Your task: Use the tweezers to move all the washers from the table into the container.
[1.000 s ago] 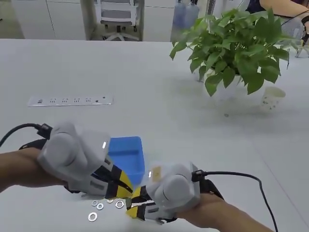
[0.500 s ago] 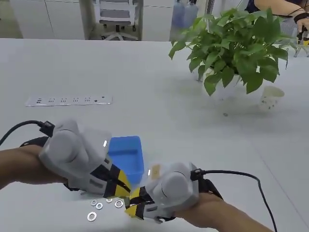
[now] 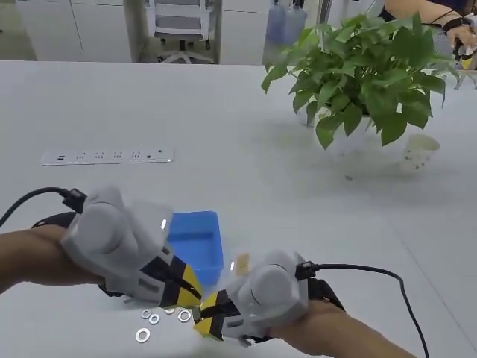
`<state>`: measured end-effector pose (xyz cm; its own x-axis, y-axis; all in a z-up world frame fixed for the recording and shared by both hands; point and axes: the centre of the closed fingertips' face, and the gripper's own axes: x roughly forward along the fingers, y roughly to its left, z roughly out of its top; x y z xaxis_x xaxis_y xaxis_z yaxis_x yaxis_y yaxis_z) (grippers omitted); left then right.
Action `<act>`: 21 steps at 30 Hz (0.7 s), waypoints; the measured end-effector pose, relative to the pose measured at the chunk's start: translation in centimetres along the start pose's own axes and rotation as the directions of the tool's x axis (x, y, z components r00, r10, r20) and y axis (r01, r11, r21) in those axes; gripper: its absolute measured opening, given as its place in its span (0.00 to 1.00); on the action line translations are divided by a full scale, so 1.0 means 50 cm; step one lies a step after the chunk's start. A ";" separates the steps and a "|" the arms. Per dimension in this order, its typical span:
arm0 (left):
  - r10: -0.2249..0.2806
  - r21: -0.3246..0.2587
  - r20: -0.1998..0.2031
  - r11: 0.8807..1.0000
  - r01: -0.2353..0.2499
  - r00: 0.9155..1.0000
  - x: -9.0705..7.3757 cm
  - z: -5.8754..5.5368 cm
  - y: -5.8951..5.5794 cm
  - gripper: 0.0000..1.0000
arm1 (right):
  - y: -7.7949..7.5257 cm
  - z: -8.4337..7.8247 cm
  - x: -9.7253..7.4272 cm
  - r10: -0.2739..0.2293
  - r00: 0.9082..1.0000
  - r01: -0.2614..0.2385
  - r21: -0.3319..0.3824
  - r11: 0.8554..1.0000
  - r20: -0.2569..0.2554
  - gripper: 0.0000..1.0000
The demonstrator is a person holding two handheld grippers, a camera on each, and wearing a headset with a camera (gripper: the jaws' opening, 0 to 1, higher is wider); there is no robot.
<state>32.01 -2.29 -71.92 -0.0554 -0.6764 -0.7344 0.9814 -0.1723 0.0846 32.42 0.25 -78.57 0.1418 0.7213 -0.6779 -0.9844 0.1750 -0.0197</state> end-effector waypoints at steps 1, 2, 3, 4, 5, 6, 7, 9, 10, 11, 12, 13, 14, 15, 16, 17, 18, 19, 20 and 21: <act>-0.002 0.003 -0.003 1.000 0.002 1.000 0.000 0.000 -0.001 0.06 | 0.001 0.000 0.000 0.001 1.000 -0.001 -0.004 1.000 -0.002 0.09; -0.003 0.006 -0.005 1.000 0.003 1.000 0.000 0.001 -0.001 0.06 | 0.001 0.001 -0.001 0.002 1.000 -0.002 -0.007 1.000 -0.004 0.09; -0.003 0.007 -0.006 1.000 0.003 1.000 -0.001 0.002 -0.001 0.06 | 0.001 0.001 -0.002 0.002 1.000 -0.002 -0.007 1.000 -0.004 0.09; -0.003 0.008 -0.006 1.000 0.003 1.000 -0.003 0.003 0.000 0.06 | 0.000 0.003 -0.004 0.001 1.000 -0.001 -0.008 1.000 -0.002 0.09; -0.002 0.008 -0.005 1.000 0.002 1.000 -0.005 0.005 0.001 0.06 | -0.001 0.004 -0.007 0.000 1.000 0.000 -0.008 1.000 -0.001 0.09; -0.003 0.003 -0.003 1.000 0.003 1.000 -0.009 0.007 0.003 0.06 | -0.002 0.006 -0.009 0.001 1.000 -0.001 -0.005 1.000 0.001 0.09; -0.002 0.000 -0.003 1.000 0.002 1.000 -0.010 0.008 0.004 0.06 | -0.002 0.008 -0.011 0.002 1.000 -0.002 -0.006 1.000 0.002 0.09; -0.002 -0.005 -0.004 1.000 0.002 1.000 -0.015 0.012 0.005 0.06 | -0.004 0.013 -0.016 0.002 1.000 -0.002 -0.012 1.000 -0.002 0.09; -0.001 -0.006 -0.005 1.000 0.001 1.000 -0.017 0.013 0.006 0.06 | -0.004 0.015 -0.017 0.002 1.000 -0.002 -0.014 1.000 -0.002 0.09; 0.000 -0.007 -0.007 1.000 0.000 1.000 -0.022 0.015 0.007 0.06 | -0.005 0.018 -0.020 0.003 1.000 -0.003 -0.016 1.000 -0.001 0.09; 0.000 -0.008 -0.007 1.000 0.000 1.000 -0.023 0.016 0.007 0.06 | -0.006 0.021 -0.021 0.003 1.000 -0.003 -0.018 1.000 0.000 0.09; 0.001 -0.011 -0.009 1.000 -0.001 1.000 -0.027 0.018 0.008 0.06 | -0.006 0.024 -0.023 0.003 1.000 -0.003 -0.022 1.000 0.001 0.09; 0.002 -0.013 -0.010 1.000 -0.002 1.000 -0.031 0.019 0.009 0.06 | -0.006 0.028 -0.024 0.004 1.000 -0.004 -0.023 1.000 0.002 0.09; 0.003 -0.017 -0.009 1.000 -0.003 1.000 -0.036 0.021 0.011 0.06 | -0.007 0.033 -0.026 0.006 1.000 -0.006 -0.027 1.000 0.002 0.09; 0.002 -0.020 -0.010 1.000 -0.003 1.000 -0.039 0.021 0.011 0.06 | -0.007 0.036 -0.027 0.007 1.000 -0.007 -0.029 1.000 0.002 0.09; 0.002 -0.022 -0.012 1.000 -0.002 1.000 -0.044 0.023 0.012 0.06 | -0.007 0.042 -0.028 0.011 1.000 -0.011 -0.031 0.999 0.002 0.09; 0.002 -0.023 -0.014 1.000 -0.003 1.000 -0.048 0.024 0.012 0.06 | -0.008 0.046 -0.029 0.013 1.000 -0.013 -0.032 0.999 0.003 0.09; 0.004 -0.026 -0.016 1.000 -0.005 1.000 -0.054 0.026 0.014 0.06 | -0.009 0.052 -0.030 0.013 1.000 -0.013 -0.035 0.999 0.004 0.09; 0.005 -0.028 -0.017 1.000 -0.005 1.000 -0.058 0.028 0.014 0.06 | -0.010 0.056 -0.031 0.013 1.000 -0.013 -0.039 0.999 0.006 0.09; 0.007 -0.030 -0.018 1.000 -0.008 1.000 -0.064 0.030 0.015 0.06 | -0.011 0.060 -0.032 0.014 1.000 -0.014 -0.039 0.999 0.007 0.09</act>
<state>32.64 -1.32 -68.48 -0.0451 -0.6647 -0.7457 0.9868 -0.1458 0.0703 33.05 1.01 -75.26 0.1285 0.7287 -0.6727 -0.9896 0.1387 -0.0388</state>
